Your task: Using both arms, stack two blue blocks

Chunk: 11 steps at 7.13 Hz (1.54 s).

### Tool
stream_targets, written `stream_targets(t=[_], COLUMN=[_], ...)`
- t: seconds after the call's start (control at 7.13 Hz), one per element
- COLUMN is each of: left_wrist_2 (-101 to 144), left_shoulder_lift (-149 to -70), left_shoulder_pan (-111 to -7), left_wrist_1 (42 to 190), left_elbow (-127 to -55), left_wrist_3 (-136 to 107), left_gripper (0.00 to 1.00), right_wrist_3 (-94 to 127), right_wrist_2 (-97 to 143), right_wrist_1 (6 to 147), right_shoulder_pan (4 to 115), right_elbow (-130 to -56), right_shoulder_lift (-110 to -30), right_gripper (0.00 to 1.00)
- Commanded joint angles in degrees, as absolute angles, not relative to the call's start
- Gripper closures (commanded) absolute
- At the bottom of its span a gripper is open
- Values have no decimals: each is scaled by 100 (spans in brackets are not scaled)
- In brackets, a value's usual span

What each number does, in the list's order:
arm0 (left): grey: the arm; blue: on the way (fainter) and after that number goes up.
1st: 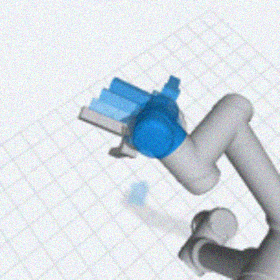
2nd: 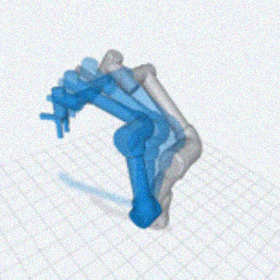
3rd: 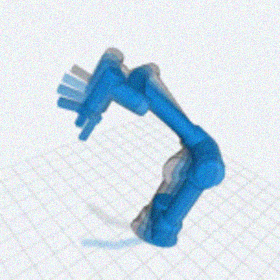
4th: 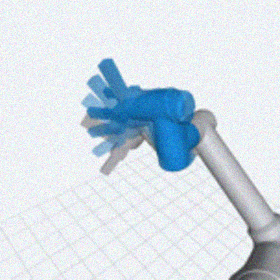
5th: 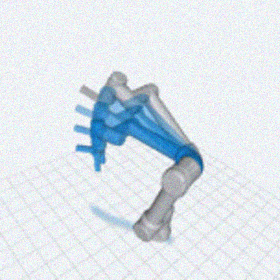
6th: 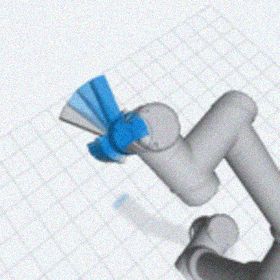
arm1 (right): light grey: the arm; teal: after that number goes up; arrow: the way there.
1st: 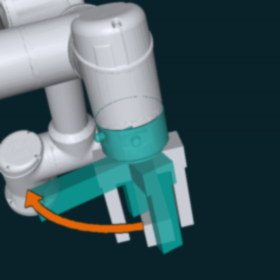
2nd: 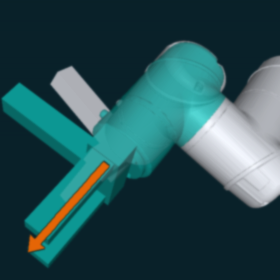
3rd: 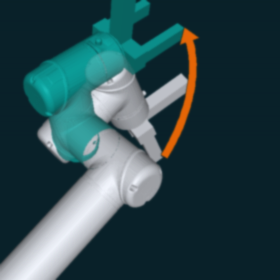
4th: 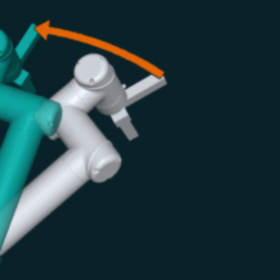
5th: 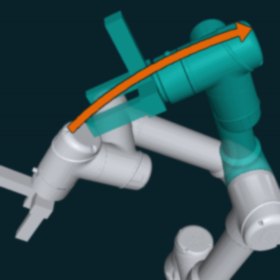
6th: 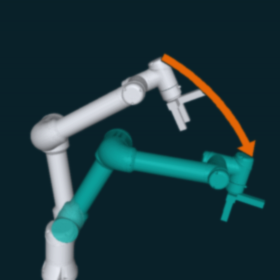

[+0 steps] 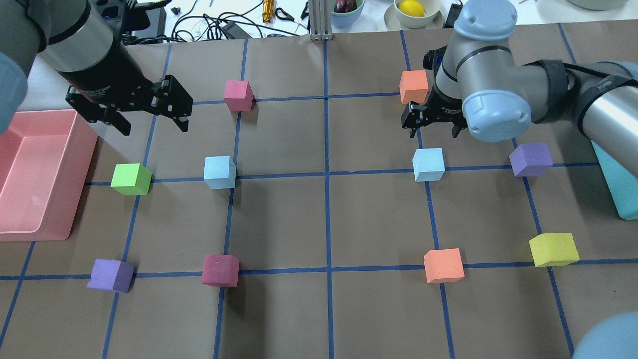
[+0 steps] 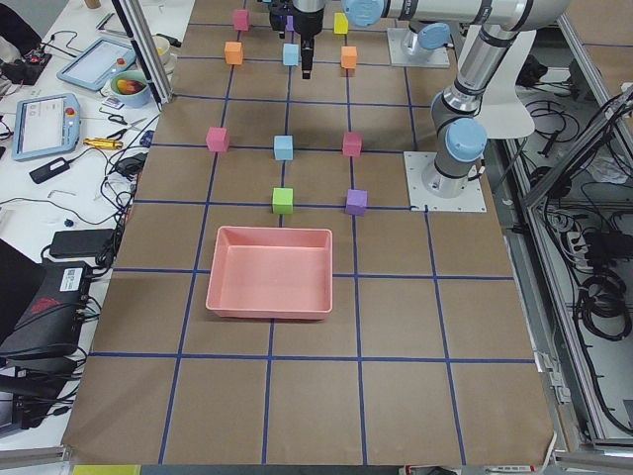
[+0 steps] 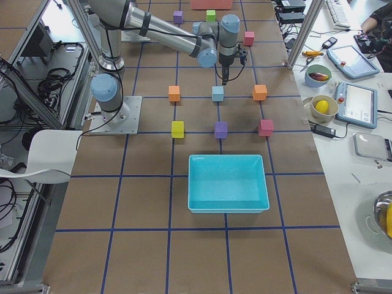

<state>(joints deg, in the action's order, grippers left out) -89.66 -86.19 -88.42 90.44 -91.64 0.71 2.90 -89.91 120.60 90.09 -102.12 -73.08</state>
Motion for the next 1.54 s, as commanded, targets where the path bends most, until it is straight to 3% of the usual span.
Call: stream_targets(t=[0.0,0.56,0.84,0.98,1.4], left_wrist_2=[-8956,-8956,-8939,-8965,-8947], left_shoulder_lift=[-8657,-8745,-8771,-8832,-8824], left_shoulder_pan=[-8842,-8833,-8798,-8798,-8807], left_wrist_1=[9044,9035,9035,9044,9026], left_elbow=[-9167,-9176,-9184,-9193,-9176], left_wrist_3=[79,105,446,396,299], left_gripper=[0,0,0,0,0], right_wrist_3=[316,325,255,264,378], right_wrist_2=[-8983,-8983,-9165,-9219,-9053], right_wrist_1=[12278,12383,12560,12516,12384], right_shoulder_pan=[9009,9009,9000,9000,9218], right_elbow=[-10494,-10556,-10556,-10547,-10206], right_shoulder_lift=[-7050,-6742,-6706,-6741,-7048], right_gripper=[0,1,95,100,100])
